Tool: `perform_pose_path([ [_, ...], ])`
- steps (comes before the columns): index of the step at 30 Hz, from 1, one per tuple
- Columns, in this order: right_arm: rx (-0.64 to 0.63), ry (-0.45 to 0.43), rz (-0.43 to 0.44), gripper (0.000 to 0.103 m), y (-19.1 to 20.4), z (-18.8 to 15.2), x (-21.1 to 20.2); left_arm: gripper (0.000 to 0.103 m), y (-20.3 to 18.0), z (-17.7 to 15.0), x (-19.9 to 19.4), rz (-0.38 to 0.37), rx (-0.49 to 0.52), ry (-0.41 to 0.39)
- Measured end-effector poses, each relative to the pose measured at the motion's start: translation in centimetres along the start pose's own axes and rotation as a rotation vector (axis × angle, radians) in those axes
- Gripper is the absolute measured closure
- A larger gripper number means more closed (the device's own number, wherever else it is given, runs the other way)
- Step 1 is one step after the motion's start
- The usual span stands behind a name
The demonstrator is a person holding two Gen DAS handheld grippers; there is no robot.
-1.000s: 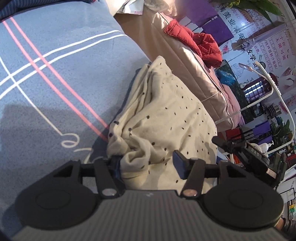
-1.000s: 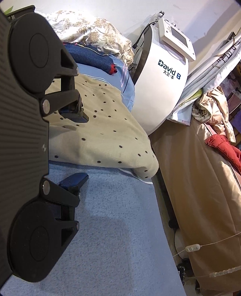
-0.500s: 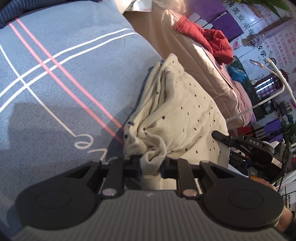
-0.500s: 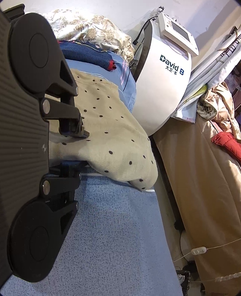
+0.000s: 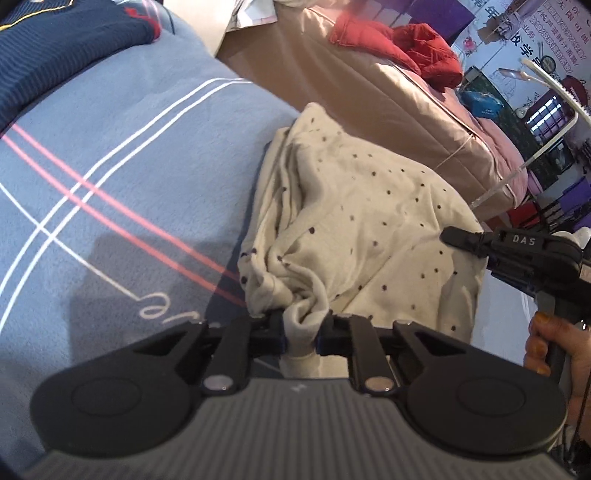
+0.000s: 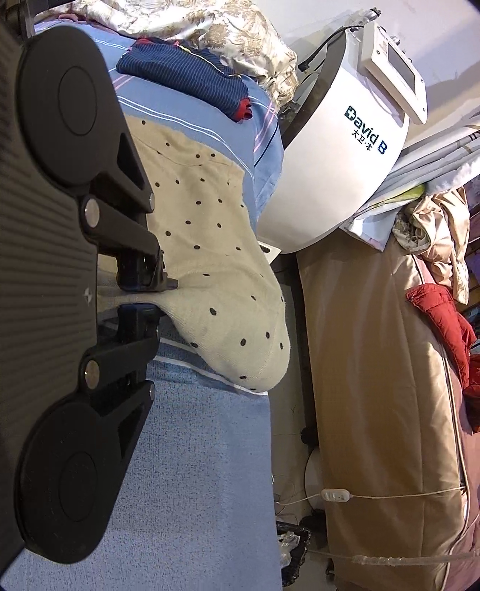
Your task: Fold small clothes
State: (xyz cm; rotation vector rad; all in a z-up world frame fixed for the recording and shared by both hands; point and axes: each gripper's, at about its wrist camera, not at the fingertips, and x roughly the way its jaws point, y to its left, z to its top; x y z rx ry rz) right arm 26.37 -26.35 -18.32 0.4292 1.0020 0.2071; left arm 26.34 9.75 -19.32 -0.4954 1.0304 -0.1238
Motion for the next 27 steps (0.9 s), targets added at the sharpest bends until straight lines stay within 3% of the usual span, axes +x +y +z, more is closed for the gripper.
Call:
perform_pose_path([
  [3,-0.013,-0.014,0.000,0.094,0.4,0.8,-1.4,0.091,-1.4,0.6,-1.1,-0.039,-0.028,0.001],
  [6,-0.034,-0.044,0.002,0.094,0.5,1.6,-4.0,0.092,-4.1,1.0,-2.4,-0.077,0.013,-0.002],
  [12,-0.013,-0.093,-0.029,0.094,-2.4,3.1,-12.2,0.092,-11.4,0.2,-4.6,-0.186,0.073,0.020],
  [18,0.011,-0.139,-0.115,0.094,-8.4,3.6,-24.1,0.092,-23.8,-3.4,-6.2,-0.353,0.181,0.080],
  [22,0.019,-0.163,-0.186,0.094,-12.9,4.0,-32.8,0.092,-33.3,-7.5,-7.5,-0.475,0.245,0.123],
  [27,0.015,-0.154,-0.276,0.094,-18.6,4.4,-41.1,0.092,-42.6,-13.3,-8.2,-0.560,0.280,0.170],
])
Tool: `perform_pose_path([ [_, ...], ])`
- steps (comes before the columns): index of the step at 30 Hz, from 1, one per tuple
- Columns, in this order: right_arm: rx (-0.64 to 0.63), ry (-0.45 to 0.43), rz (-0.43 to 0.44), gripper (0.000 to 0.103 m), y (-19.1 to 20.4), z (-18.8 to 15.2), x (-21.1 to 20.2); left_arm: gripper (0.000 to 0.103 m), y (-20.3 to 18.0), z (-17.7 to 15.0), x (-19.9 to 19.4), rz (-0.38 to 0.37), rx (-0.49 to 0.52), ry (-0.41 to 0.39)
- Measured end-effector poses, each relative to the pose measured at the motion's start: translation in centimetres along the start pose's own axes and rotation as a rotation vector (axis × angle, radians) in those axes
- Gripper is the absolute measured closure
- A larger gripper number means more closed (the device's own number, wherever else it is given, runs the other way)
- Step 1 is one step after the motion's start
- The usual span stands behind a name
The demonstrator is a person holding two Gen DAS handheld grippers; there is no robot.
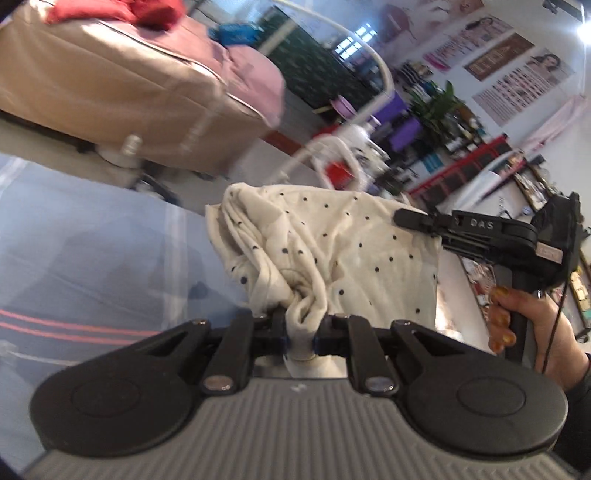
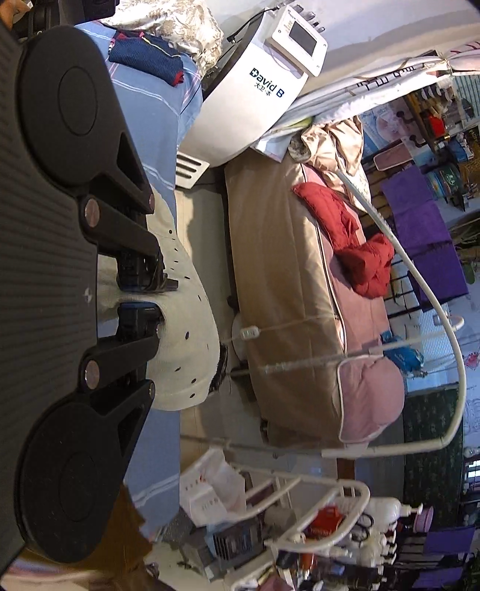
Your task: Fold small clothes
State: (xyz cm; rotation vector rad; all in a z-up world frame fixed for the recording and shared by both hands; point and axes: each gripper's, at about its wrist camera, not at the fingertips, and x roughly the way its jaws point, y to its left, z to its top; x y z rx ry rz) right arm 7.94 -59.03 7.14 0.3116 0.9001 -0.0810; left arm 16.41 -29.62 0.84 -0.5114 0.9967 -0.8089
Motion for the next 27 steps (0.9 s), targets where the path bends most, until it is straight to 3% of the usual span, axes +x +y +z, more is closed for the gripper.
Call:
perform_pose_path([
  [7,0.090,0.085,-0.038,0.094,-10.0,-0.9,-2.2,0.092,-8.0,-7.6,6.5,-0.003,-0.015,0.084],
  [14,0.174,0.181,-0.075,0.093,-16.5,-4.3,-0.5,0.092,-8.4,-14.1,11.2,0.089,-0.010,0.184],
  [19,0.245,0.149,-0.042,0.092,-18.5,-6.2,0.0,0.092,-5.9,-15.0,12.6,0.146,-0.004,0.195],
  [24,0.229,0.119,-0.042,0.091,-18.7,-7.4,0.4,0.090,-5.4,-15.1,12.9,0.167,0.031,0.194],
  [27,0.223,0.094,-0.043,0.088,-18.7,-8.1,0.3,0.084,-5.1,-14.5,13.1,0.169,0.050,0.200],
])
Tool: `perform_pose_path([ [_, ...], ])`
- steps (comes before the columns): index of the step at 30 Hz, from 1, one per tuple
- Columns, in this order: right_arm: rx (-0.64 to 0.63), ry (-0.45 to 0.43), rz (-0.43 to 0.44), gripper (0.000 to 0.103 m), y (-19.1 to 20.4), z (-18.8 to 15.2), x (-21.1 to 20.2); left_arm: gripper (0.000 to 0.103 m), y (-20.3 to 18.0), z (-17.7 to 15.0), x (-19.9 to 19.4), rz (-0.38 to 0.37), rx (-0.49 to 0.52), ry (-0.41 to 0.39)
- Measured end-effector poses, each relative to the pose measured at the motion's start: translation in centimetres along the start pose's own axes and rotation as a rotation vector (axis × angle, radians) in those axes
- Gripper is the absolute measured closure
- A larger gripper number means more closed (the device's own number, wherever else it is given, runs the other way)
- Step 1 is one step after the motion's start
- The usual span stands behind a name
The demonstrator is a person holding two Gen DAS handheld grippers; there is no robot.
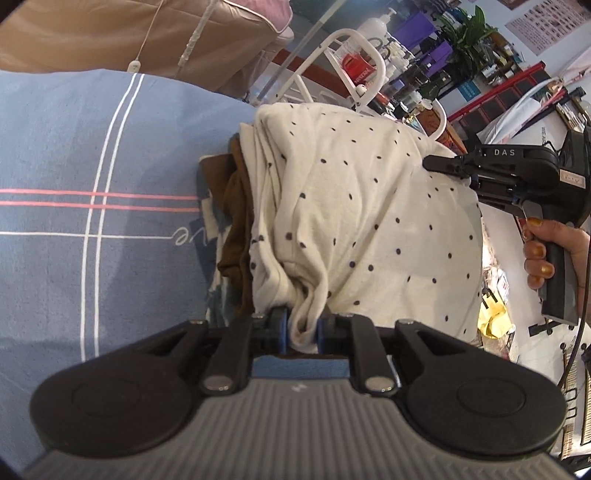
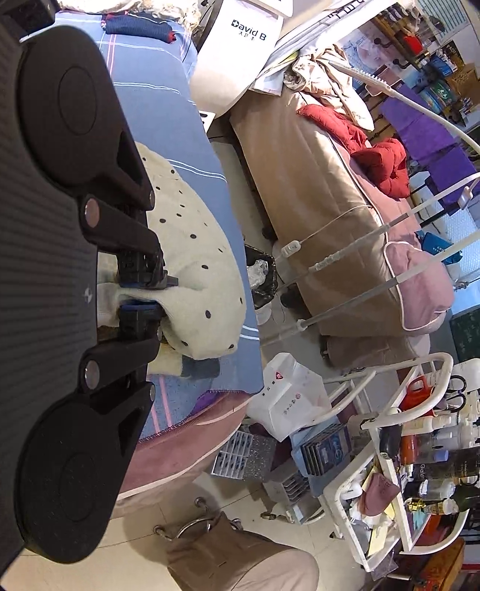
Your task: Fold small clothes
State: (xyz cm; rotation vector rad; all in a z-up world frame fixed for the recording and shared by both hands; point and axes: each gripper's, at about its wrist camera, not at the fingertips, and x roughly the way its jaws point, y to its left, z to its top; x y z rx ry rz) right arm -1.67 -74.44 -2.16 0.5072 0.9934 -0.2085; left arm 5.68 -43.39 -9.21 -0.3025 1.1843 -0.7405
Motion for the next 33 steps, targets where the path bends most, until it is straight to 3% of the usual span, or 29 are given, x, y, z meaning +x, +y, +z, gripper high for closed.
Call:
perform_pose_path([
  [2,0.007,-0.016,0.000,0.084,-0.2,-0.2,-0.1,0.081,0.0,0.2,-0.1,-0.004,0.004,0.001],
  [4,0.004,-0.041,-0.010,0.073,0.0,-0.5,-0.6,0.075,0.0,0.4,-0.3,-0.017,0.014,0.017],
  [6,-0.020,-0.081,-0.033,0.062,0.7,-0.7,-1.6,0.051,-0.3,0.6,-0.8,-0.012,0.056,0.024],
  [8,-0.090,-0.147,-0.087,0.056,1.7,-1.1,-3.1,0.040,-0.5,0.7,-1.9,-0.021,0.089,0.017],
  [10,-0.154,-0.211,-0.139,0.035,2.5,-1.5,-4.7,0.038,-0.9,0.8,-3.8,-0.035,0.151,-0.011],
  [12,-0.242,-0.256,-0.156,0.028,4.0,-2.4,-6.6,0.038,-1.6,1.0,-5.7,-0.046,0.248,-0.067],
  [14,-0.342,-0.262,-0.113,0.033,5.7,-3.8,-7.9,0.038,-2.9,1.4,-7.2,-0.054,0.372,-0.136],
  [16,-0.373,-0.222,-0.037,0.054,6.4,-5.1,-8.5,0.039,-4.3,2.0,-6.9,-0.098,0.473,-0.142],
  [18,-0.394,-0.186,-0.040,0.070,6.7,-5.9,-8.0,0.047,-5.6,2.5,-5.4,-0.117,0.535,-0.098],
  [20,-0.418,-0.173,-0.071,0.070,6.6,-6.3,-7.2,0.055,-6.6,2.5,-3.7,-0.133,0.593,-0.076],
  [23,-0.425,-0.143,-0.068,0.071,6.2,-6.9,-5.9,0.061,-6.9,1.9,-1.1,-0.077,0.669,-0.036],
  [26,-0.451,-0.132,-0.096,0.071,5.6,-8.6,-5.6,0.061,-5.6,1.5,-0.1,-0.054,0.619,-0.024],
  [28,-0.440,-0.111,-0.102,0.076,4.7,-9.9,-5.0,0.061,-5.2,1.1,1.0,-0.035,0.643,-0.006],
  [33,-0.424,-0.087,-0.131,0.075,4.1,-12.0,-3.6,0.058,-5.2,0.6,2.2,-0.021,0.684,0.017],
])
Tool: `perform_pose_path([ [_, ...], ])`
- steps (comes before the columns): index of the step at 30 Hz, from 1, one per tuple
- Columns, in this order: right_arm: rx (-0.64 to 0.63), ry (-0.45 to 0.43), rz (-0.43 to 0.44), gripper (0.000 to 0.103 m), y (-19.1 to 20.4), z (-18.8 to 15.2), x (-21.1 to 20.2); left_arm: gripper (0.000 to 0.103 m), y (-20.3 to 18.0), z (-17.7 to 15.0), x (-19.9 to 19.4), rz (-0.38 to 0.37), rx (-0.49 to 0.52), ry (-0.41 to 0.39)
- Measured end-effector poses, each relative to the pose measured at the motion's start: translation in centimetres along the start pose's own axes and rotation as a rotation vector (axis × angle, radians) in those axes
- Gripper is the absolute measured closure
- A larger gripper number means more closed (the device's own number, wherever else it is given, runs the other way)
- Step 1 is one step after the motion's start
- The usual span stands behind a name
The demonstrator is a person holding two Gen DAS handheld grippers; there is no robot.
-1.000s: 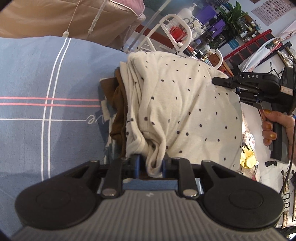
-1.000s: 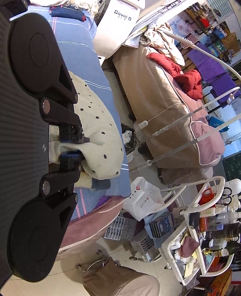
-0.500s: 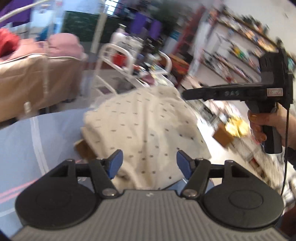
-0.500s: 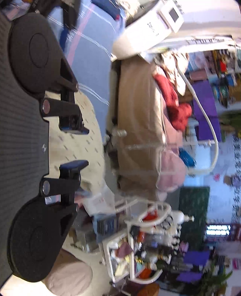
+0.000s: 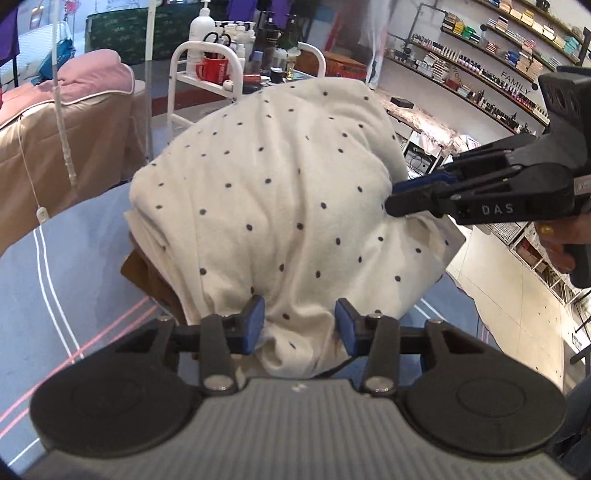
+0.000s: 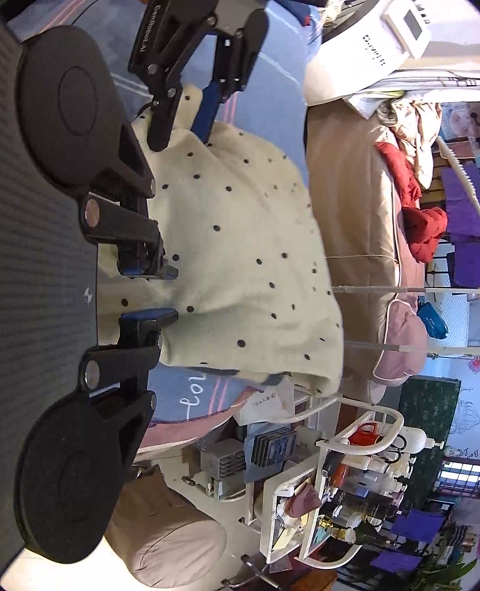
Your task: Fold small clothes
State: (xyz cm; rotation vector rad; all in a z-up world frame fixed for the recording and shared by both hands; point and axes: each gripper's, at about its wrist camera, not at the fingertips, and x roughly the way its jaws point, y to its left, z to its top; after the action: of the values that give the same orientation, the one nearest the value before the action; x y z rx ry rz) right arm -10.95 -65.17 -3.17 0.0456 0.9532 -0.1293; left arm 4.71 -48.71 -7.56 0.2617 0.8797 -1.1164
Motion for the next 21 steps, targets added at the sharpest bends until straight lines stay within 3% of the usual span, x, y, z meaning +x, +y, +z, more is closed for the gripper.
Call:
perform_pose_path([
  [2,0.038,0.001,0.010,0.076,-0.4,0.6,-0.5,0.055,-0.2,0.4,-0.7,0.000,-0.002,0.001],
  [4,0.041,-0.035,0.008,0.074,-0.3,1.9,-1.9,0.046,-0.4,1.0,-2.5,-0.002,0.003,-0.045],
  [6,-0.007,-0.088,0.026,0.063,0.2,3.6,-3.2,0.030,-0.6,1.9,-4.0,0.012,0.015,-0.121],
  [8,-0.038,-0.099,0.034,0.061,0.5,5.5,-3.1,0.028,-0.7,3.2,-4.0,0.024,0.023,-0.146],
  [14,-0.025,-0.023,-0.027,0.061,-0.8,8.0,2.0,0.029,1.1,5.0,0.0,0.057,-0.025,-0.019],
  [21,0.045,0.024,-0.040,0.059,-1.7,6.3,4.7,0.021,2.0,4.5,2.2,0.099,-0.035,0.016],
])
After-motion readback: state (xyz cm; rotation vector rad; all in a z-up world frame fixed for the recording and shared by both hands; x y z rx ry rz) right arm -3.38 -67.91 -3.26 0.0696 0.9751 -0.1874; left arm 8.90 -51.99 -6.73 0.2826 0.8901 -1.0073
